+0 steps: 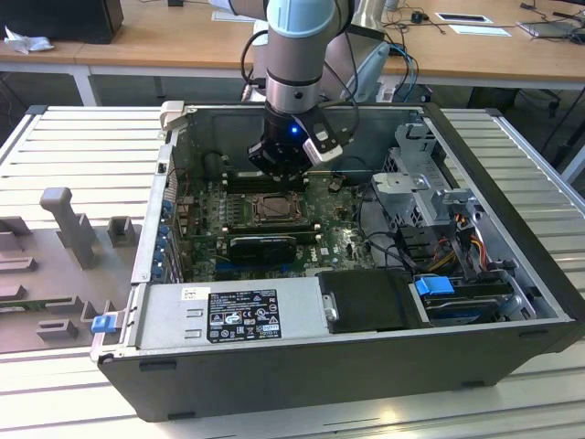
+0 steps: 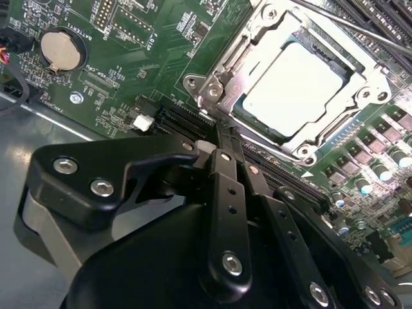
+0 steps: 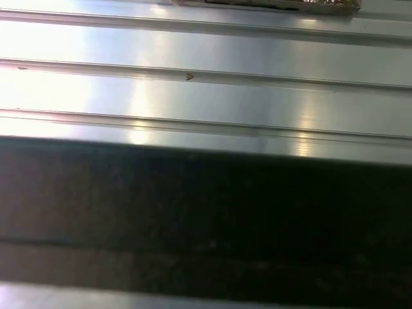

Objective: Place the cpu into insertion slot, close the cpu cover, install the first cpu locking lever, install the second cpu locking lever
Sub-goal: 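Install the first cpu locking lever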

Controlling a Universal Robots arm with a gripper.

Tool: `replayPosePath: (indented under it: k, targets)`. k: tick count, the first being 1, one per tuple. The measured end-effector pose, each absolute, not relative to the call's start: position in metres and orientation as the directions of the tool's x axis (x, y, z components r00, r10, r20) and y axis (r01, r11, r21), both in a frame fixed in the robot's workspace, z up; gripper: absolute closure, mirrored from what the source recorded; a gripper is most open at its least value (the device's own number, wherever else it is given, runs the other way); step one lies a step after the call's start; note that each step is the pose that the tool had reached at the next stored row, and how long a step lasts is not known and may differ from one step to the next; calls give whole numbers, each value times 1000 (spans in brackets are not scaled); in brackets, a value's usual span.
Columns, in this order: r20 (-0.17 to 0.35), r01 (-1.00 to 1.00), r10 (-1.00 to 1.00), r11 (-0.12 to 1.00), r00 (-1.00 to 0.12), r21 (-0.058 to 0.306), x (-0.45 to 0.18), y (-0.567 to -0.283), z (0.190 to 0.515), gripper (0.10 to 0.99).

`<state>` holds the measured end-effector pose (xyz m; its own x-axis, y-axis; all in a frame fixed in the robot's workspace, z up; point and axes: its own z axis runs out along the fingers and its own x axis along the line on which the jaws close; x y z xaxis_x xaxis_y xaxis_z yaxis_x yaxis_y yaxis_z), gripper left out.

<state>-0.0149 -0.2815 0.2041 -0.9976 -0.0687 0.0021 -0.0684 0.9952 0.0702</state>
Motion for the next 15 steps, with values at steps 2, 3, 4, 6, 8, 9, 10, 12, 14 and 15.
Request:
replayPosePath:
  k: [2,3,4,6,8,9,10,12,14,15]
  targets:
    - [2,-68,-69,995,-998,67,-15,-282,204,980]
    - [2,-68,-68,996,-998,66,-15,-282,204,980]
    - [2,-68,-68,996,-998,65,-15,-282,204,980]
    - [2,-68,-68,996,-998,65,-15,-281,203,980]
    - [3,-67,-67,996,-998,64,-15,-282,201,980]
    - [3,-67,-68,996,-998,65,-15,-282,200,980]
    - [2,-67,-68,995,-998,74,-15,-282,200,980]
    - [1,-67,-68,994,-998,84,-15,-282,200,980]
    - [1,-67,-68,994,-998,87,-15,-282,214,980]
    - [1,-67,-68,994,-998,87,-15,-282,219,980]
